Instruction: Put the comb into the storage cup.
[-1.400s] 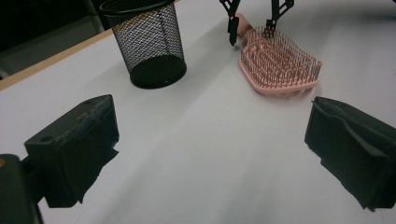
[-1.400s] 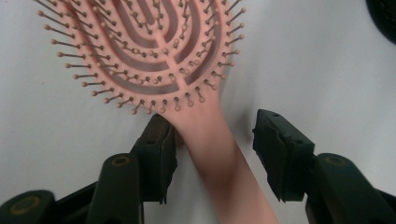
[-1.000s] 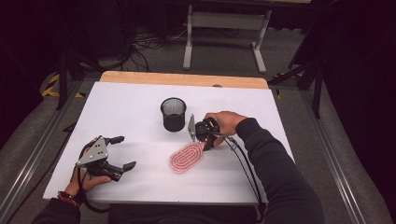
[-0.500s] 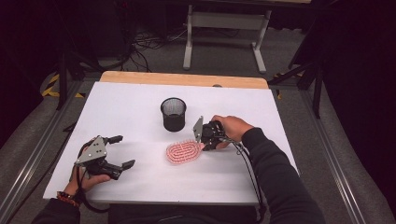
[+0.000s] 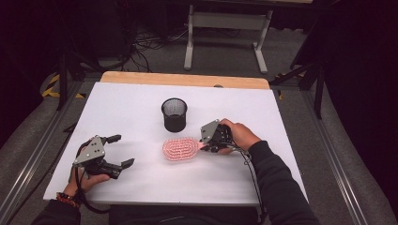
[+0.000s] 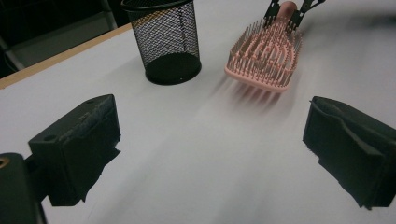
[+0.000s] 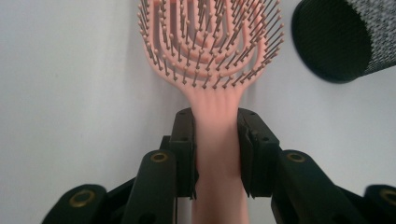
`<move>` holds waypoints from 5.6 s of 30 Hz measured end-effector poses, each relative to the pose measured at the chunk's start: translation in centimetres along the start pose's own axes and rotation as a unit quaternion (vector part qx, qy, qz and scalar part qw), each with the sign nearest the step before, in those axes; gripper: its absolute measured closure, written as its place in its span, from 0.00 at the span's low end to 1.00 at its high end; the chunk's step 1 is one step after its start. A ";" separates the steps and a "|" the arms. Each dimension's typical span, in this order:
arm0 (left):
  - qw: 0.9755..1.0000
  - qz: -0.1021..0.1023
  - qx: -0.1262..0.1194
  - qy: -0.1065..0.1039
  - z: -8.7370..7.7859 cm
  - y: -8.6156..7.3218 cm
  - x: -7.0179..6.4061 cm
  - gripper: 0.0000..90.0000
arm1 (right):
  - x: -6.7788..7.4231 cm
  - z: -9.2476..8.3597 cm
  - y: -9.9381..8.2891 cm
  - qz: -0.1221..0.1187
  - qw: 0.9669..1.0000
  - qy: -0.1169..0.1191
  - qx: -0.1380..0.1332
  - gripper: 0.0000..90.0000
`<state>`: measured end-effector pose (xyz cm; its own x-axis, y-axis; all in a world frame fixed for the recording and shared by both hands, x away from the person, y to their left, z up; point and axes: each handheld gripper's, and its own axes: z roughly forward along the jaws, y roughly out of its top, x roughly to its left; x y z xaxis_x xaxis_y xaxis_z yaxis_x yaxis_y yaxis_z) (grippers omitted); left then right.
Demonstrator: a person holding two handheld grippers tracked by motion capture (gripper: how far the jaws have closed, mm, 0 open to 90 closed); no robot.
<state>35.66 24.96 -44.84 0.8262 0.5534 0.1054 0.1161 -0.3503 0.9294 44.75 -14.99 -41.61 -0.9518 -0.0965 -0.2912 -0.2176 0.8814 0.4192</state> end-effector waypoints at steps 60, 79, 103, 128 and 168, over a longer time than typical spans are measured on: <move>0.993 -0.069 -0.096 0.003 6.9 8.4 -3.0 0.16 | 2.5 -1.3 2.0 0.152 0.922 -0.166 -0.315 0.77; 0.970 -0.150 -0.181 0.053 8.0 9.3 -3.0 0.46 | 3.7 0.4 3.4 0.163 0.906 -0.244 -0.306 0.77; 0.961 -0.170 -0.219 0.004 8.2 10.9 -2.2 0.71 | 4.5 0.8 4.1 0.179 0.887 -0.299 -0.302 0.77; 0.968 -0.132 -0.213 0.025 6.7 11.5 -1.8 0.71 | 7.4 -2.0 2.9 0.201 0.887 -0.257 -0.327 0.30; 0.967 -0.088 -0.230 0.056 2.7 15.2 1.0 0.71 | 10.2 -5.0 -7.1 0.311 0.861 -0.291 -0.279 0.16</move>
<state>39.71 18.15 -31.52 0.7482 0.6611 -0.0561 -0.0292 0.1172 0.9927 35.54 -24.50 -43.26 -0.6869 0.7055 -0.1746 0.0706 0.3038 0.9501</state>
